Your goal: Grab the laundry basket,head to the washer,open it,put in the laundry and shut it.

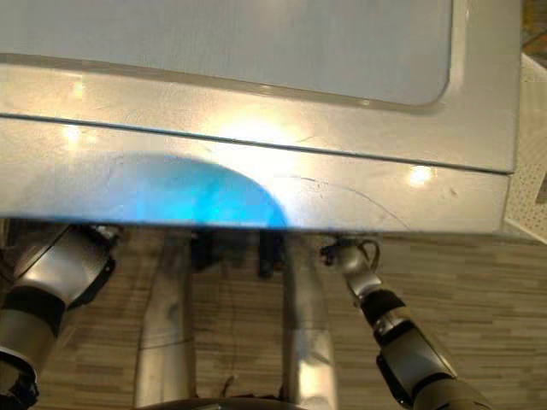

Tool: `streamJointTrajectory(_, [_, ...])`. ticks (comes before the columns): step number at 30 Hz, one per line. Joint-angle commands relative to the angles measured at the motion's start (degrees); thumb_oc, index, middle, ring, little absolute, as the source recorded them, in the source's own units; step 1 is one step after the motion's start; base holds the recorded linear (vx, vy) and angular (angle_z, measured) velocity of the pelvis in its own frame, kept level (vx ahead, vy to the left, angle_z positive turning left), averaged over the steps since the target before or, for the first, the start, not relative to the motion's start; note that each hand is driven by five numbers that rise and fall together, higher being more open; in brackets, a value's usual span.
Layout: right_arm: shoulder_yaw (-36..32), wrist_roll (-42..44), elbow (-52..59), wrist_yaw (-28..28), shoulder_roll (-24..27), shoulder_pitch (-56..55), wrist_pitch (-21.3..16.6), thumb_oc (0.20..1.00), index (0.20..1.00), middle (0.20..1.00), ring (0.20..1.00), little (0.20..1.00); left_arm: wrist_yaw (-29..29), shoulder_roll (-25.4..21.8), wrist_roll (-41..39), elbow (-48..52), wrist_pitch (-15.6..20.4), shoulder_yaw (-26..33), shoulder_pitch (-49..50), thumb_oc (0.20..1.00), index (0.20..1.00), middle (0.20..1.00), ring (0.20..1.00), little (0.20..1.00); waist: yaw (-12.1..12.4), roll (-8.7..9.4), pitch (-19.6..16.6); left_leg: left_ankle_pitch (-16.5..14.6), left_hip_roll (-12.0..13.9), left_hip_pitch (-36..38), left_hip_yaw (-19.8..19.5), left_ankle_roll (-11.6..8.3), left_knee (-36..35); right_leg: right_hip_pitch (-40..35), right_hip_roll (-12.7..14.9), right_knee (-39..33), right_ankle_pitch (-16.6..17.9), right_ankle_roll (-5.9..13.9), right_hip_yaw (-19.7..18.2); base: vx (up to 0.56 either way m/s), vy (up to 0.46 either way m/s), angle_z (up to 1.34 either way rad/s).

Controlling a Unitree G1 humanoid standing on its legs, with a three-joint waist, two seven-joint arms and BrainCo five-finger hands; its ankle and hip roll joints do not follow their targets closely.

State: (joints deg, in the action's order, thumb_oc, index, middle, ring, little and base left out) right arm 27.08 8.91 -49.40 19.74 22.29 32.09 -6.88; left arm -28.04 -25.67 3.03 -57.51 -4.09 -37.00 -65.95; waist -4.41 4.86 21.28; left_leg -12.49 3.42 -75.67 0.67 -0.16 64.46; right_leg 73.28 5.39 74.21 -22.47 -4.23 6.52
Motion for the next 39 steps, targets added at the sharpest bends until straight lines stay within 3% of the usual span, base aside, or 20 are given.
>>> streamJointTrajectory(1, [0.29, -1.91, -3.65, -0.06, -1.53, -2.37, 0.53, 1.000, 1.000, 1.000, 1.000, 1.000, 1.39, 3.38, -0.31, -1.70, 2.84, 2.34, 6.19, 1.000, 1.000, 1.000, 1.000, 1.000, -0.40, -2.57, -7.46, 0.36, 1.65, 2.15, -4.82, -1.90, -6.43, -4.60, -0.84, -13.85, 3.85, 3.31, -0.04, 0.01, -0.003, 0.03])
streamJointTrajectory(10, [-0.41, -5.69, -7.81, -1.98, -2.47, -6.20, 3.09, 1.000, 1.000, 1.000, 1.000, 1.000, 5.67, 6.51, -3.53, 8.33, 5.62, 6.45, 25.26, 1.000, 1.000, 1.000, 1.000, 1.000, 1.51, -2.53, -8.76, 3.12, 1.87, 20.49, -2.97, -1.61, -22.62, -20.71, -1.09, -28.09, 6.77, 4.35, 0.17, 0.04, -0.015, 0.05])
streamJointTrajectory(11, [-1.60, -7.07, -7.40, -3.01, -2.51, -9.64, 3.51, 1.000, 1.000, 1.000, 1.000, 1.000, 7.93, 6.83, -4.72, 9.69, 6.50, 8.38, 31.62, 1.000, 1.000, 1.000, 1.000, 1.000, 1.78, -2.54, -9.06, 4.17, 1.48, 26.66, -2.32, -1.74, -27.72, -26.68, -1.33, -33.35, 7.95, 4.91, 0.08, 0.11, -0.015, 0.09])
streamJointTrajectory(14, [-3.30, -8.61, -6.63, -4.62, -3.03, -14.38, 3.85, 1.000, 1.000, 1.000, 1.000, 1.000, 11.25, 6.54, -5.61, 12.08, 7.07, 11.07, 40.49, 1.000, 1.000, 1.000, 1.000, 1.000, 2.15, -2.52, -8.93, 6.12, 0.64, 35.66, -1.41, -1.82, -35.09, -35.37, -1.79, -40.04, 9.52, 5.70, 0.05, 0.16, -0.005, 0.03])
streamJointTrajectory(15, [-5.22, -8.93, -6.29, -5.39, -3.28, -17.23, 3.72, 1.000, 1.000, 1.000, 1.000, 1.000, 13.79, 6.64, -6.70, 13.22, 7.76, 13.12, 46.44, 1.000, 1.000, 1.000, 1.000, 1.000, 2.27, -2.75, -9.24, 9.13, 0.32, 40.76, -0.80, -1.55, -40.78, -40.63, -2.01, -45.83, 11.82, 5.80, 0.02, 0.24, 0.021, -0.03])
streamJointTrajectory(16, [-6.73, -9.05, -6.28, -6.05, -3.44, -19.78, 3.72, 1.000, 1.000, 1.000, 1.000, 1.000, 15.56, 6.30, -7.41, 13.89, 8.05, 14.93, 50.87, 1.000, 1.000, 1.000, 1.000, 1.000, 2.34, -2.95, -9.33, 9.92, -0.05, 46.30, -0.19, -1.55, -44.73, -45.95, -2.26, -49.69, 12.70, 6.27, -0.31, 0.18, 0.022, -0.08])
streamJointTrajectory(25, [-10.31, -7.85, -8.93, -8.65, -4.22, -24.35, 3.51, 1.000, 1.000, 1.000, 1.000, 1.000, 18.61, 7.91, -7.98, 7.45, 7.59, 20.17, 61.22, 1.000, 1.000, 1.000, 1.000, 1.000, 2.38, -3.74, -12.70, 12.52, -0.54, 62.54, 1.59, -2.13, -58.35, -60.51, -3.52, -63.07, 16.39, 7.96, -1.57, 0.18, -0.006, -0.08])
streamJointTrajectory(26, [-16.90, -1.30, -13.12, -9.48, -1.48, -25.64, 3.68, 1.000, 1.000, 1.000, 1.000, 1.000, 16.89, 7.79, -7.55, 6.95, 8.41, 20.75, 57.90, 1.000, 1.000, 1.000, 1.000, 1.000, 2.24, -2.07, -12.92, 11.39, -5.36, 66.54, 0.60, -0.35, -60.88, -61.81, -2.87, -67.03, 20.17, 10.68, -9.32, 0.16, -0.056, -0.04])
streamJointTrajectory(31, [-17.51, -1.93, -15.14, -10.09, -0.44, -26.28, 4.06, 1.000, 1.000, 1.000, 1.000, 1.000, 18.57, 7.51, -7.44, 6.92, 7.77, 21.12, 60.00, 1.000, 1.000, 1.000, 1.000, 1.000, 1.63, -2.93, -15.94, 10.84, -4.90, 68.92, -0.53, -0.50, -63.12, -65.74, -2.74, -71.42, 20.84, 10.16, -7.39, 0.17, -0.046, 0.12])
streamJointTrajectory(35, [-17.24, -3.20, -14.49, -9.24, -0.21, -26.08, 4.27, 1.000, 1.000, 1.000, 1.000, 1.000, 18.61, 7.35, -7.35, 7.39, 7.77, 20.79, 59.86, 1.000, 1.000, 1.000, 1.000, 1.000, 1.63, -2.81, -15.29, 10.93, -5.08, 68.51, -0.73, -0.16, -63.98, -65.62, -2.33, -73.17, 21.96, 10.67, -7.62, -0.01, 0.054, 0.01])
streamJointTrajectory(38, [-16.58, -4.30, -13.15, -8.48, -0.41, -25.12, 4.66, 1.000, 1.000, 1.000, 1.000, 1.000, 17.95, 6.19, -7.30, 8.06, 8.12, 20.83, 58.83, 1.000, 1.000, 1.000, 1.000, 1.000, 1.63, -2.35, -13.84, 12.24, -4.92, 64.97, -0.61, 0.16, -64.73, -59.99, -2.66, -72.14, 24.53, 12.04, -9.26, -0.31, 0.076, -0.21])
streamJointTrajectory(39, [-15.51, -4.27, -12.82, -8.26, -0.86, -24.02, 4.66, 1.000, 1.000, 1.000, 1.000, 1.000, 17.44, 5.01, -8.34, 7.70, 8.39, 20.99, 57.02, 1.000, 1.000, 1.000, 1.000, 1.000, 2.20, -2.16, -12.76, 13.98, -4.07, 61.09, 0.17, 0.35, -64.25, -56.56, -4.00, -67.09, 23.12, 12.39, -9.88, -0.38, 0.058, -0.55])
